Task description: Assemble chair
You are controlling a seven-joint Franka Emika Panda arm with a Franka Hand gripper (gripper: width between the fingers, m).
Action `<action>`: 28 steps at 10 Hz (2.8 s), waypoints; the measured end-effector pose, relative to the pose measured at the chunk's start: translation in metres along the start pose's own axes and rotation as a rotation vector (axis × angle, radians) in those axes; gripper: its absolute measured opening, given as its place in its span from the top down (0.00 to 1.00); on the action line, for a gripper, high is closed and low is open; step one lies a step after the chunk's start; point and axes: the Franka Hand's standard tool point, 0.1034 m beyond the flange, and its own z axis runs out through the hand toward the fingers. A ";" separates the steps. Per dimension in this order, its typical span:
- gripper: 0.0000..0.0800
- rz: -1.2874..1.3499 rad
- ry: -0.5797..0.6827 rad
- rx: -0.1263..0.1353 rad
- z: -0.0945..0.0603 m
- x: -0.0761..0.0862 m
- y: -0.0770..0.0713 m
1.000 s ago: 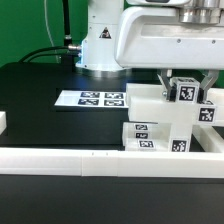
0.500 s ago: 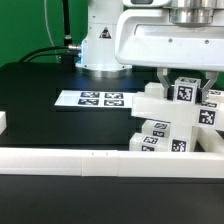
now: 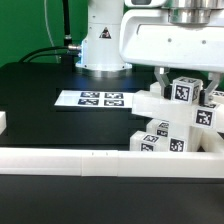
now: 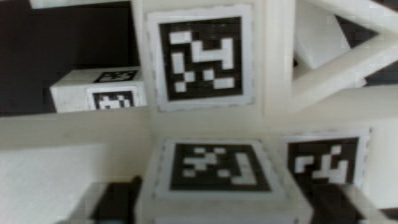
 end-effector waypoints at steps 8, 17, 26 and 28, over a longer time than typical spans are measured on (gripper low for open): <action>0.19 -0.218 0.022 0.027 -0.024 -0.014 -0.002; 0.19 -0.250 0.037 0.065 -0.042 -0.083 0.006; 0.19 -0.326 0.098 0.086 -0.007 -0.138 0.028; 0.19 -0.328 0.097 0.086 -0.006 -0.139 0.028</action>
Offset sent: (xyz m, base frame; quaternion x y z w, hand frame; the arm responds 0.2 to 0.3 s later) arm -0.0229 0.0089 0.0276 0.0331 0.0117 -0.1617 0.9862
